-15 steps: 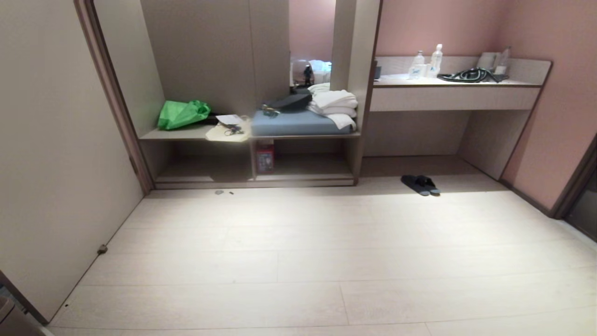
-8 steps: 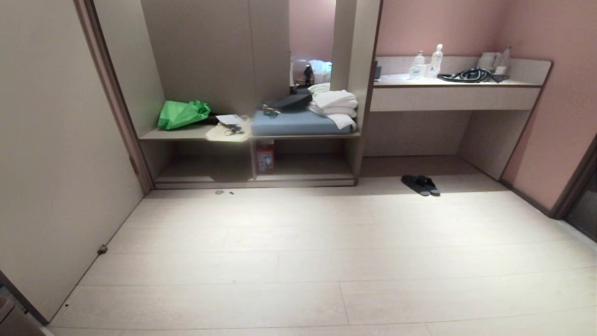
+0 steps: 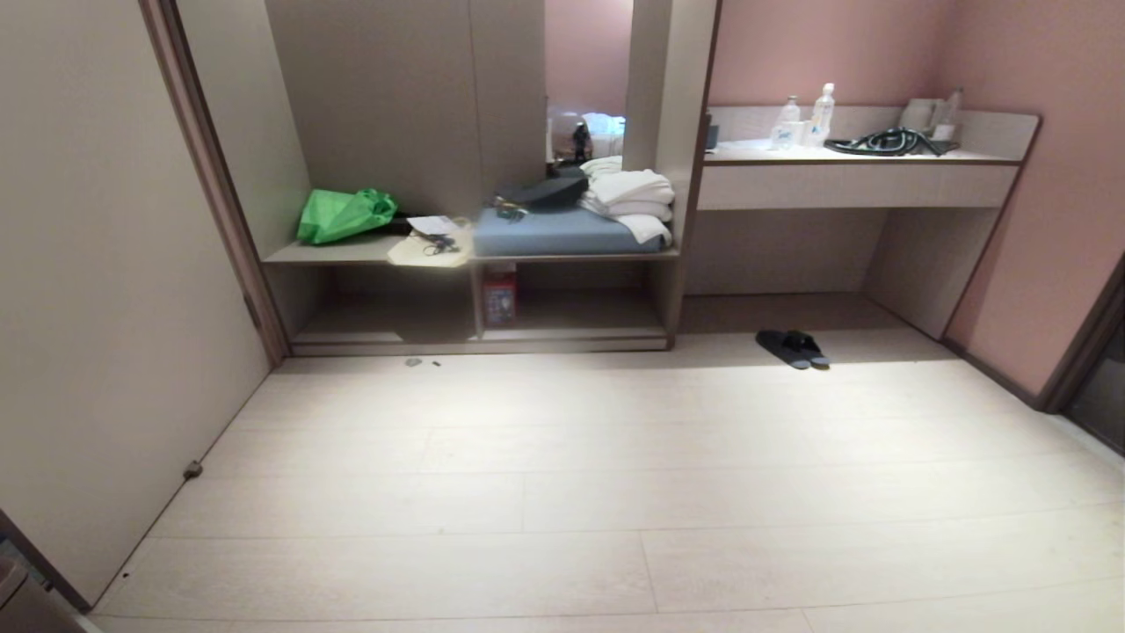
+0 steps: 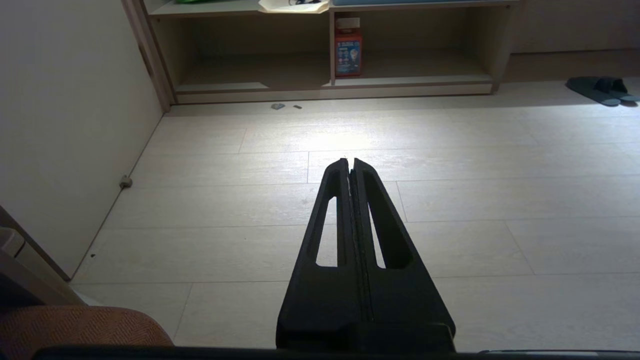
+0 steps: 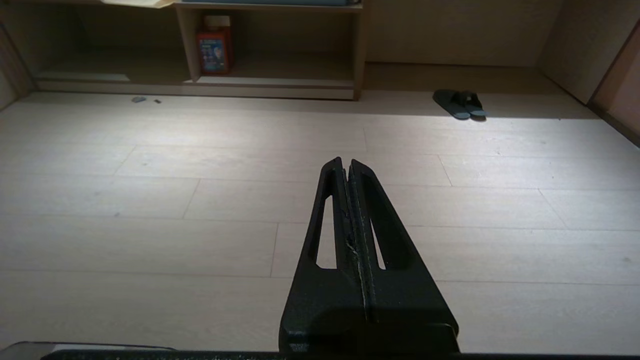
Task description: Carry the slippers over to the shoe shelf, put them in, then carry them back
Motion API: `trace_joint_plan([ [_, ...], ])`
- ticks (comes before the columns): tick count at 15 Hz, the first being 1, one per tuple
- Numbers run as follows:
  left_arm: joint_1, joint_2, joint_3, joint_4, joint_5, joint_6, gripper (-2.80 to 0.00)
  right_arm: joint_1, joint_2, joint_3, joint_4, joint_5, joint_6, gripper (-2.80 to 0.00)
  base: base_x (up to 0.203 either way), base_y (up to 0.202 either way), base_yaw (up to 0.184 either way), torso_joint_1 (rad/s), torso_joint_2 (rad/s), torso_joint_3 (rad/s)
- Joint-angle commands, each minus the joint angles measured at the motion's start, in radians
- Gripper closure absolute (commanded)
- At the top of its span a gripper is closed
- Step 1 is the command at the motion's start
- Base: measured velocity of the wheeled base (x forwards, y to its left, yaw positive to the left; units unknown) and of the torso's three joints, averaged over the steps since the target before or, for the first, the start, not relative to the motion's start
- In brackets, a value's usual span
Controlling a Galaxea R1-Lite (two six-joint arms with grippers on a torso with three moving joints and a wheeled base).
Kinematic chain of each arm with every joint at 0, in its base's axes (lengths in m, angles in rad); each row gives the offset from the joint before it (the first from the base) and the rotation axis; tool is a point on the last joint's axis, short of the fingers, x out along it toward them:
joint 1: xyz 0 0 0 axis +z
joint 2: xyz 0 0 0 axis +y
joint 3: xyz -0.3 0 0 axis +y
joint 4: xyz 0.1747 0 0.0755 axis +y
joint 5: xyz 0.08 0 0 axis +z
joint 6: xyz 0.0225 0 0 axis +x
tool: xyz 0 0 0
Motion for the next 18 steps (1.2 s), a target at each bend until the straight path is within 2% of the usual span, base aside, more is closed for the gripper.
trace_joint_plan([
  [1, 0.000, 0.000, 0.000, -0.001, 0.000, -0.002, 0.00, 0.000, 0.001, 0.002, 0.000, 0.000, 0.000, 0.00, 0.000, 0.000, 0.000, 0.000, 0.00, 0.000],
  [18, 0.000, 0.000, 0.000, -0.001, 0.002, -0.007, 0.00, 0.000, 0.001, 0.002, 0.000, 0.000, -0.006, 0.00, 0.000, 0.000, 0.000, 0.000, 0.00, 0.000],
])
